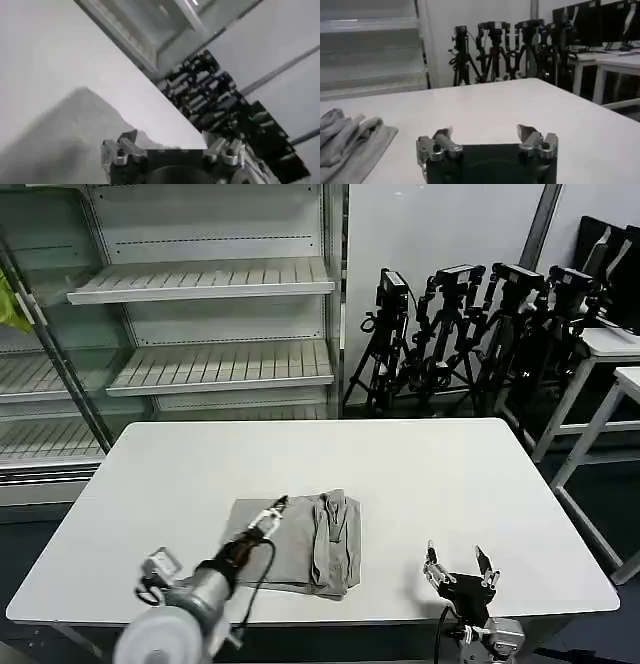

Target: Fold and organize the clothes.

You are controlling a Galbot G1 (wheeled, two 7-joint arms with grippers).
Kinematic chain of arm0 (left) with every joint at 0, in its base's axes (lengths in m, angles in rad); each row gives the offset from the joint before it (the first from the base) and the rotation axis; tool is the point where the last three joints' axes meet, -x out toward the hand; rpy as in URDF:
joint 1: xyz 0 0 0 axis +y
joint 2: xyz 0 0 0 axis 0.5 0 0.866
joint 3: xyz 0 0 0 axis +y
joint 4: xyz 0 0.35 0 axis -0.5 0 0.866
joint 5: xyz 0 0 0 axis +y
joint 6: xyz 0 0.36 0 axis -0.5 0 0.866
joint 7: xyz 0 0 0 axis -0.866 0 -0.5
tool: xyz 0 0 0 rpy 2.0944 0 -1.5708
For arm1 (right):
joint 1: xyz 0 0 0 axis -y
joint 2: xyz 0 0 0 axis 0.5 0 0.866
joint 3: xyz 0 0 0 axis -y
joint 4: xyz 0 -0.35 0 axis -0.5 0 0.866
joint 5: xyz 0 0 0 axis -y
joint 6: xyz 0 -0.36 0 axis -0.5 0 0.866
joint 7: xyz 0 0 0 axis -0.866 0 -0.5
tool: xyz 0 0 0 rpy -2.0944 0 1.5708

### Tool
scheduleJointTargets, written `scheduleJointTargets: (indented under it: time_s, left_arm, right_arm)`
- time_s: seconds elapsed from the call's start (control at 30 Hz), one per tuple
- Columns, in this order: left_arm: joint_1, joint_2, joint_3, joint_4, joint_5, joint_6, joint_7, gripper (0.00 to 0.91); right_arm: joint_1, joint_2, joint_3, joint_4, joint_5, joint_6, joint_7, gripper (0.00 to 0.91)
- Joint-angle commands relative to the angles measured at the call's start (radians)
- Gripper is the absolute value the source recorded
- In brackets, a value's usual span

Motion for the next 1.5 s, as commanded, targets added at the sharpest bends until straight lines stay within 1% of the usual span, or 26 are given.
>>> scheduleJointTargets:
  time_s: [0.03,0.1,0.2,0.33,0.37,0.5,0.67,0.8,0.93,1.13,1.17,1.2,1.23,1.5]
  left_arm:
    - [0.108,0.181,-0.329,0.01,-0.087,0.089,0.047,0.907]
    - [0.13,0.202,-0.288,0.062,-0.061,0.09,0.083,0.907]
    - [0.132,0.212,-0.228,0.136,-0.004,0.09,0.165,0.907]
    - [0.1,0.214,-0.191,0.24,-0.004,0.091,0.252,0.907]
    - [0.088,0.212,-0.181,0.268,0.008,0.092,0.327,0.907]
    - [0.071,0.218,-0.162,0.326,-0.001,0.093,0.445,0.907]
    - [0.057,0.206,-0.149,0.352,-0.007,0.092,0.501,0.907]
    - [0.022,0.194,-0.118,0.394,0.06,0.09,0.546,0.907]
    - [0.003,0.178,-0.108,0.391,0.052,0.091,0.579,0.907]
    - [-0.028,0.164,-0.085,0.402,0.055,0.091,0.582,0.907]
    - [-0.032,0.165,-0.083,0.405,0.055,0.09,0.58,0.595]
    - [-0.037,0.167,-0.083,0.409,0.055,0.09,0.58,0.595]
    - [-0.041,0.169,-0.083,0.414,0.055,0.09,0.579,0.05]
    - [-0.047,0.171,-0.09,0.431,0.055,0.089,0.571,0.04]
  right_arm:
    - [0.0,-0.021,-0.011,-0.003,0.001,-0.002,-0.01,0.907]
    - [0.005,-0.02,-0.015,-0.003,0.002,-0.003,-0.009,0.907]
    - [0.006,-0.017,-0.022,-0.003,0.0,-0.004,-0.01,0.907]
    - [-0.007,-0.008,-0.023,0.002,-0.001,-0.003,-0.011,0.907]
    - [-0.013,-0.009,-0.024,0.003,-0.001,-0.002,-0.013,0.907]
    - [-0.016,-0.013,-0.021,-0.007,-0.002,0.002,-0.013,0.907]
    - [-0.037,-0.008,-0.015,0.006,0.003,0.005,-0.013,0.907]
    - [-0.047,-0.012,-0.006,0.014,0.006,0.005,-0.013,0.907]
    - [-0.046,-0.012,-0.003,0.016,0.01,0.001,-0.01,0.907]
    - [-0.043,-0.009,-0.005,0.018,0.011,-0.003,-0.009,0.907]
    - [-0.043,-0.007,-0.006,0.019,0.011,-0.003,-0.009,0.907]
    - [-0.046,-0.002,-0.008,0.02,0.01,-0.003,-0.008,0.907]
    - [-0.048,0.001,-0.01,0.021,0.009,-0.003,-0.008,0.907]
    - [-0.051,0.002,-0.012,0.03,0.008,-0.004,-0.008,0.907]
